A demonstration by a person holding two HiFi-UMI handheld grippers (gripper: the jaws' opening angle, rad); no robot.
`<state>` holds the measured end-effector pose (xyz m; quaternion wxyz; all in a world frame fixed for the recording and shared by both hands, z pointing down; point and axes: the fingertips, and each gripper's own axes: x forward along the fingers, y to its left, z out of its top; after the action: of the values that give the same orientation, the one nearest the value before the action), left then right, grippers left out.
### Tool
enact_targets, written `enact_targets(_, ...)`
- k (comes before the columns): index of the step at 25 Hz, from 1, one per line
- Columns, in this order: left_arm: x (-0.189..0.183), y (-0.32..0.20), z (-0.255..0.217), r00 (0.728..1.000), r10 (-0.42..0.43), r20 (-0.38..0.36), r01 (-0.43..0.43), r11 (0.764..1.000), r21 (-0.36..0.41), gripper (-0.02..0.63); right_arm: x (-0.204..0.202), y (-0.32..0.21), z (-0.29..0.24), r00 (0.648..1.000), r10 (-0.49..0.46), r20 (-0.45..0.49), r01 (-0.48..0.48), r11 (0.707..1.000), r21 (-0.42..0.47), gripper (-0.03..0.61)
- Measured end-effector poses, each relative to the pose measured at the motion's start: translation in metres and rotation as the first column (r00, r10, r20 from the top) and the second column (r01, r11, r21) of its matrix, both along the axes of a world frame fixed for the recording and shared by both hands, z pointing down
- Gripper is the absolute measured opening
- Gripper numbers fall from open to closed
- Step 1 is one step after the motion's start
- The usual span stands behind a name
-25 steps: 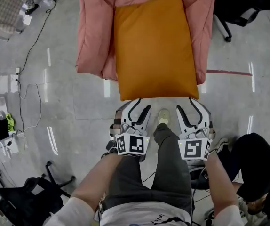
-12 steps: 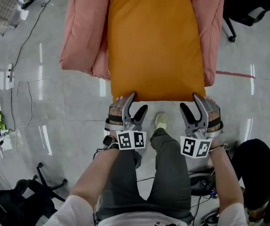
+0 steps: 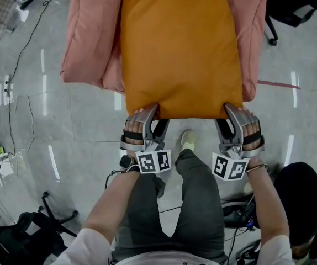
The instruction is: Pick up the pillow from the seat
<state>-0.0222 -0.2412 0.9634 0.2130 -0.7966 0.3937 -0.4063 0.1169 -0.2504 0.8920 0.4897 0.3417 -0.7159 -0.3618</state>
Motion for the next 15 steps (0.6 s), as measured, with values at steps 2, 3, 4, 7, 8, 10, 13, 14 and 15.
enact_targets(2,-0.002,-0.004,-0.005,1.0,-0.002,-0.01,0.002,1.0,-0.017,0.249,-0.002,-0.001,-0.004,1.0,0.01,0.029,-0.009,0.999,-0.036,0.209)
enact_targets(3,-0.003,-0.005,-0.009,1.0,-0.002,-0.014,0.001,1.0,-0.029,0.233,-0.003,-0.001,-0.006,0.999,0.014,0.038,-0.012,0.999,-0.049,0.193)
enact_targets(4,-0.004,-0.005,-0.014,1.0,-0.002,-0.02,0.001,0.999,-0.041,0.216,-0.005,-0.001,-0.01,0.999,0.017,0.046,-0.014,0.998,-0.06,0.182)
enact_targets(7,-0.008,-0.003,-0.033,0.999,-0.008,-0.043,0.005,0.997,-0.077,0.181,-0.009,-0.001,-0.025,0.998,0.026,0.059,-0.021,0.996,-0.085,0.153)
enact_targets(8,-0.01,-0.004,-0.041,0.998,-0.012,-0.054,0.007,0.996,-0.091,0.175,-0.011,-0.002,-0.031,0.997,0.029,0.065,-0.023,0.995,-0.095,0.146)
enact_targets(10,-0.014,-0.008,-0.056,0.997,-0.017,-0.078,0.008,0.992,-0.124,0.161,-0.015,-0.007,-0.043,0.996,0.037,0.081,-0.027,0.992,-0.121,0.13)
enact_targets(13,-0.021,-0.012,-0.086,0.995,-0.023,-0.096,0.006,0.986,-0.166,0.142,-0.021,-0.012,-0.068,0.993,0.051,0.11,-0.034,0.987,-0.155,0.115)
enact_targets(14,-0.023,-0.014,-0.097,0.995,-0.024,-0.098,0.006,0.985,-0.173,0.137,-0.022,-0.014,-0.079,0.991,0.057,0.121,-0.037,0.986,-0.162,0.109)
enact_targets(15,-0.025,-0.015,-0.11,0.994,-0.027,-0.102,0.008,0.984,-0.179,0.133,-0.024,-0.016,-0.091,0.989,0.064,0.134,-0.041,0.985,-0.168,0.106)
